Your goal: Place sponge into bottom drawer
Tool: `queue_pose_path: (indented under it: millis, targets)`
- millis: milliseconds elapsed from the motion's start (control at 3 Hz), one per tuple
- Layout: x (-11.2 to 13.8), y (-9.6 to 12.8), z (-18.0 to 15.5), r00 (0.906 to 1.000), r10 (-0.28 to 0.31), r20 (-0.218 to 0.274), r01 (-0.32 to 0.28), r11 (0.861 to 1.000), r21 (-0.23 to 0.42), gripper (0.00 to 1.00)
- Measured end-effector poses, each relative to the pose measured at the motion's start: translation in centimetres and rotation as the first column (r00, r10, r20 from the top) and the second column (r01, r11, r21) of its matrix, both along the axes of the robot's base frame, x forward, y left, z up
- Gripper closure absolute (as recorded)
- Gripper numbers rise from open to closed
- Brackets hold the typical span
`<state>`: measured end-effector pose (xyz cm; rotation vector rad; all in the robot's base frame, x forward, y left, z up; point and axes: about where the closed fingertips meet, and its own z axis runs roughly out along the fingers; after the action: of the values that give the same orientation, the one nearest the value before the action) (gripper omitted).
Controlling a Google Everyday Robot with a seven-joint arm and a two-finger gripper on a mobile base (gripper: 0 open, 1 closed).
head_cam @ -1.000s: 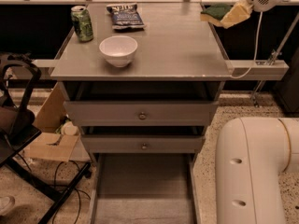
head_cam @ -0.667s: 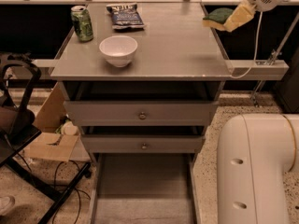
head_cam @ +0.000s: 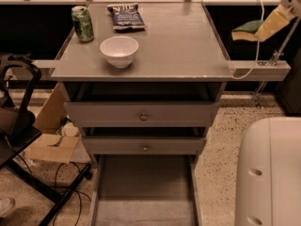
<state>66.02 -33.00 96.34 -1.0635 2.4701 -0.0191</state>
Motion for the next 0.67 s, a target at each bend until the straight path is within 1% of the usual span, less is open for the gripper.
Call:
queue_pose_path:
  millis: [333,667]
  targets:
    - [-2.8,-3.6,-1.0,0.9952,-0.077,-0.060,0.079,0.997,0.028,1.00]
    - [-6.6,-7.7,-2.3,0.9801,-0.151,-0.128,0.162,0.983,0.080,1.00]
